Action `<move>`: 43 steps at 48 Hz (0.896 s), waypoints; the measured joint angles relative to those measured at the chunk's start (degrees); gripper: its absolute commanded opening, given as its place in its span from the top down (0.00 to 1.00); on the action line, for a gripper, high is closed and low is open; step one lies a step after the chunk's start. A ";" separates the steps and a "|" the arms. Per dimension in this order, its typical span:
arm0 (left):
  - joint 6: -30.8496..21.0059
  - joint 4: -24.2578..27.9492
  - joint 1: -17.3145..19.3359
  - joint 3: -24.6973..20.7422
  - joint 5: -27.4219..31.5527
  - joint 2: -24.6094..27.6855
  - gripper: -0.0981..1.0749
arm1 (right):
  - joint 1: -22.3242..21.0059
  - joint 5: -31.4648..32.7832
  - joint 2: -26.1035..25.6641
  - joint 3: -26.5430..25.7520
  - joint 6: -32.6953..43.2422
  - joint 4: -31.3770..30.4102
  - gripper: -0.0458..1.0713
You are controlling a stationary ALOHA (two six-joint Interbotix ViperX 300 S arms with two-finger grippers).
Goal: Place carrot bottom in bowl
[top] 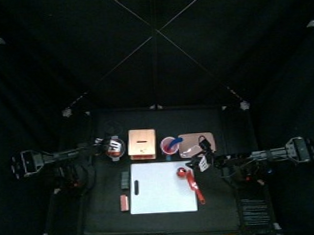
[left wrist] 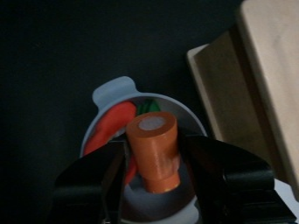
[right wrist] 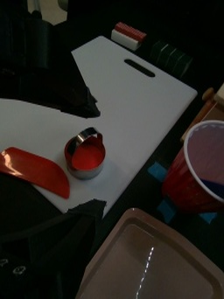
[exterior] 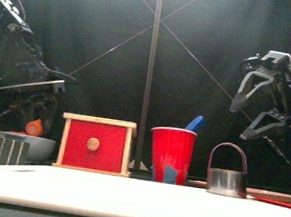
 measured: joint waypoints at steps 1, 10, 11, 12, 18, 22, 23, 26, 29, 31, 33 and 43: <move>0.18 0.00 0.35 0.44 -0.97 0.09 0.19 | 0.00 0.00 -0.09 0.00 0.00 0.09 0.04; 0.00 0.00 0.88 2.55 -3.52 0.09 0.08 | 0.00 -0.09 -0.09 -0.79 0.00 0.62 0.04; 0.44 0.00 0.88 2.72 -3.52 0.00 0.07 | 0.00 -0.09 0.00 -0.88 0.00 0.62 0.04; 0.44 0.00 0.79 2.81 -3.43 -0.09 0.06 | -0.09 -0.09 0.00 -0.88 0.00 0.62 0.04; 0.18 0.09 0.09 2.99 -2.20 -1.76 0.05 | 0.00 -0.09 -0.09 -1.32 0.00 0.70 0.04; 0.00 0.35 -1.23 2.90 -1.93 -3.87 0.05 | -0.09 -0.09 0.00 -1.41 0.00 0.62 0.04; -0.09 0.53 -1.67 2.81 -2.02 -4.48 0.05 | -0.09 0.00 -0.09 -1.49 0.00 0.44 0.04; -0.26 1.58 -3.69 2.72 -2.55 -7.12 0.05 | 0.00 -0.18 -0.09 -1.67 -0.09 0.09 0.04; -0.18 3.08 -6.06 2.64 -4.13 -10.02 0.05 | 0.09 -0.35 -0.09 -2.11 -0.09 -1.49 0.04; 0.00 4.22 -7.65 2.64 -5.71 -11.95 0.05 | 0.18 -0.53 -0.09 -2.46 0.00 -2.64 0.04; -0.26 5.54 -9.14 2.81 -7.82 -13.80 0.05 | 0.18 -0.79 -0.18 -2.90 0.00 -3.96 0.04; 0.62 11.69 -13.71 6.42 -22.41 -20.57 0.05 | 1.32 -3.34 -0.53 -6.77 -0.09 -14.94 0.04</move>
